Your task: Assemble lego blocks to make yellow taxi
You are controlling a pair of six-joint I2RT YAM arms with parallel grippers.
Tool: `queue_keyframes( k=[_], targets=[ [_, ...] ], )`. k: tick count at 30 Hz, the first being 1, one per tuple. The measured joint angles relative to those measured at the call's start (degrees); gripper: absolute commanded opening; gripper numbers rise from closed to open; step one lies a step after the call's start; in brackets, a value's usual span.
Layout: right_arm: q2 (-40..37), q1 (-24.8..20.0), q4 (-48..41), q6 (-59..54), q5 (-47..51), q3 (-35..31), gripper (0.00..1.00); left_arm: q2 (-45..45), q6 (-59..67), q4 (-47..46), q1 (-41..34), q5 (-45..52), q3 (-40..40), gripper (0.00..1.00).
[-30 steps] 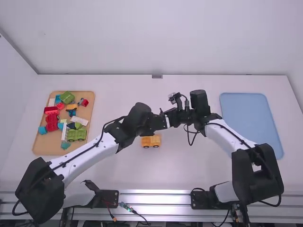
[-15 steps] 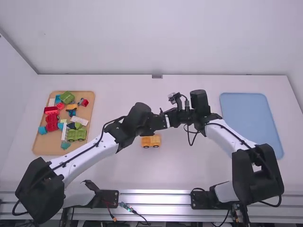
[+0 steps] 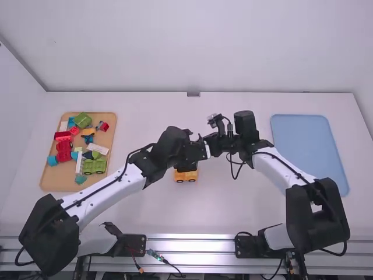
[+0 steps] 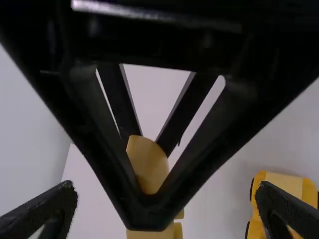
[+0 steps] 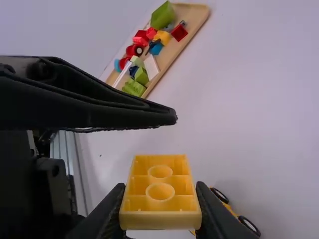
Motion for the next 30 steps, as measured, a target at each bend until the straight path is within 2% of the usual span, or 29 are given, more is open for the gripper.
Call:
queue_keyframes(
  k=[6,13,16,21,27,30],
  targets=[
    [0.00,-0.11,-0.42,-2.43,0.76,0.00,0.22,-0.02,-1.70,-0.22,0.00,-1.05,0.00,1.00],
    [0.00,-3.19,-4.74,-11.17,0.92,0.00,0.23,-4.61,-4.61,-2.14,1.46,1.27,0.00,0.99],
    [0.00,-4.59,-5.86,-15.91,0.87,0.00,0.23,-6.54,-4.79,-6.88,5.51,7.06,1.25,0.99],
    [0.00,-5.31,-8.13,-22.62,0.87,0.35,0.20,-6.60,-1.31,-19.85,14.10,21.18,6.93,0.99],
    [-0.02,-5.07,-20.35,-35.47,-0.61,5.75,0.17,-6.40,2.01,-24.11,20.44,36.11,11.06,0.99],
    [0.00,-4.44,-25.66,-42.51,-1.20,8.72,0.17,-5.22,2.60,-24.59,20.85,40.24,11.74,0.99]
  ],
)
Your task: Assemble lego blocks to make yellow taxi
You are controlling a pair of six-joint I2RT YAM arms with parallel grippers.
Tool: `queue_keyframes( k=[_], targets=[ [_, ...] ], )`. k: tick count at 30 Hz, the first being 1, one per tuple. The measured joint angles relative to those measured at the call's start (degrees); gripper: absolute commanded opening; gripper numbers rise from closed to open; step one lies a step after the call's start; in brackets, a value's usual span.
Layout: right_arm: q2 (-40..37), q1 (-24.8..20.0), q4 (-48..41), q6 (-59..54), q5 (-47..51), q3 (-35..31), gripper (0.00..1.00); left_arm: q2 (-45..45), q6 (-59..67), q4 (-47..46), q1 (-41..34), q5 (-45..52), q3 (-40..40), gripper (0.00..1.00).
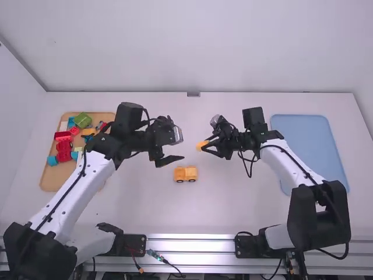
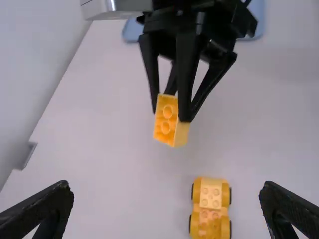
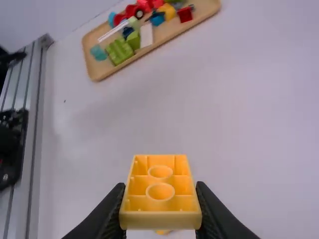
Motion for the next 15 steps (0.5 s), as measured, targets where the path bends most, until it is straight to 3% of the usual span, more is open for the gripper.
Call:
queue_keyframes(
  k=[10,15],
  targets=[
    [0.00,3.32,-11.52,-19.23,-0.20,5.77,0.18,8.09,0.39,1.55,-0.04,8.17,0.22,0.99],
    [0.00,3.98,-13.25,-25.05,-0.20,6.19,0.18,8.57,0.44,1.38,-0.04,9.88,0.22,0.99]
  ],
)
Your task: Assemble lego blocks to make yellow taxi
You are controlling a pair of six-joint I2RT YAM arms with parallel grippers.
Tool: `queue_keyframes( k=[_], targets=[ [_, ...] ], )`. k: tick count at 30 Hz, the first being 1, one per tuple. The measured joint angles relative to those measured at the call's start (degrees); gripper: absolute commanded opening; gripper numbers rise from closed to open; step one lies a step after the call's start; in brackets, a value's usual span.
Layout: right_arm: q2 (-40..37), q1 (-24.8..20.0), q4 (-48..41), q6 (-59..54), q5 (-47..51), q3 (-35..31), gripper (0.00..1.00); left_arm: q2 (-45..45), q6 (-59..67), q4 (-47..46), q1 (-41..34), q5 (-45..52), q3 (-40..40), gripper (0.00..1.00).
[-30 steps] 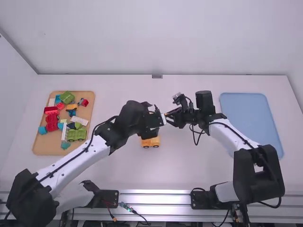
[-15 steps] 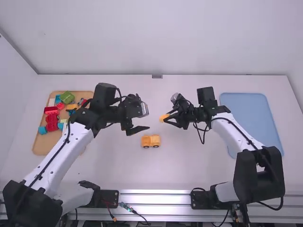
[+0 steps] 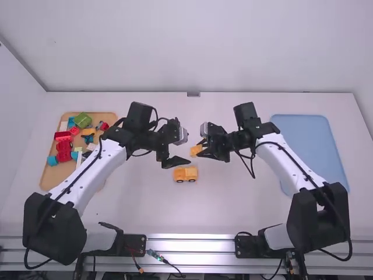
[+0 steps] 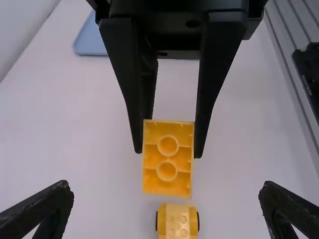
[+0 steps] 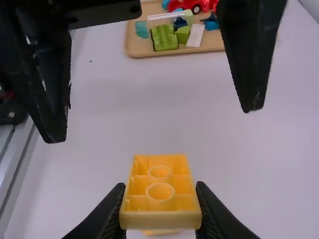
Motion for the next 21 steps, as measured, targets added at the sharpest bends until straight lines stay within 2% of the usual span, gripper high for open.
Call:
queue_keyframes(
  k=[4,11,21],
  targets=[
    [0.00,-0.02,0.37,-2.29,-0.07,0.66,0.11,0.00,-0.15,-0.55,0.00,0.90,0.00,0.99],
    [0.00,-0.61,0.81,-3.17,-1.68,0.85,0.07,0.00,0.48,-1.03,0.00,1.53,0.00,0.99],
    [0.00,-5.70,1.05,-3.61,-9.11,0.85,0.06,0.00,-0.44,4.35,3.23,6.05,0.00,0.99]
  ],
)
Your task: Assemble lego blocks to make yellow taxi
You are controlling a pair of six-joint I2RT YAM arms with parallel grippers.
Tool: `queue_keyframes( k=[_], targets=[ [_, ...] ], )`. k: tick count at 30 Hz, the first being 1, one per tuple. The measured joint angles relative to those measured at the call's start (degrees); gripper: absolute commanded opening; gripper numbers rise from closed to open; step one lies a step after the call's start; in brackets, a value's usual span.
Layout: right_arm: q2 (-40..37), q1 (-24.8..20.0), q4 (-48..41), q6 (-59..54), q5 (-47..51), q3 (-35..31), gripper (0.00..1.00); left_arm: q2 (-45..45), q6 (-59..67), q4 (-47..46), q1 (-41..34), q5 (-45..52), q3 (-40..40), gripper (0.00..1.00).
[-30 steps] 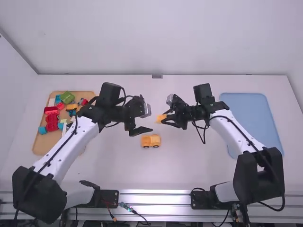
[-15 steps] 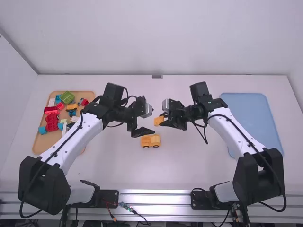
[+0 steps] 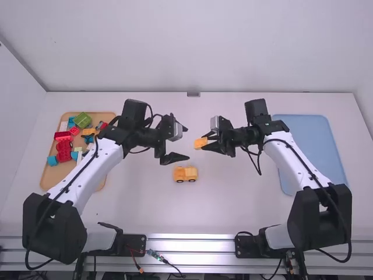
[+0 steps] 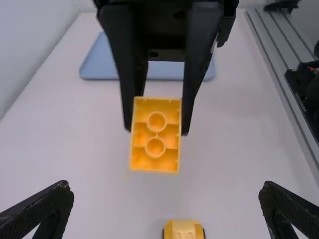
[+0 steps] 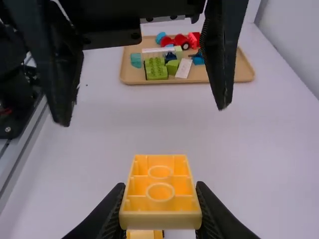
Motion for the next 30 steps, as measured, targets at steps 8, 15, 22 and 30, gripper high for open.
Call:
queue_keyframes(
  k=[8,15,22,30],
  targets=[
    [0.00,0.04,1.22,0.31,-2.25,0.00,0.09,0.00,-10.40,7.52,0.50,-1.51,0.00,0.99],
    [0.00,4.09,4.28,5.35,3.08,0.00,0.08,0.00,-11.63,0.63,-0.96,-8.76,0.00,0.99],
    [0.00,7.26,5.66,10.01,7.91,0.00,0.08,0.00,-5.66,-3.89,-2.56,-10.91,0.00,0.96],
    [0.00,8.33,5.55,10.88,9.66,0.00,0.07,0.00,1.01,-6.45,-2.64,-11.37,-0.02,0.87]
  ],
)
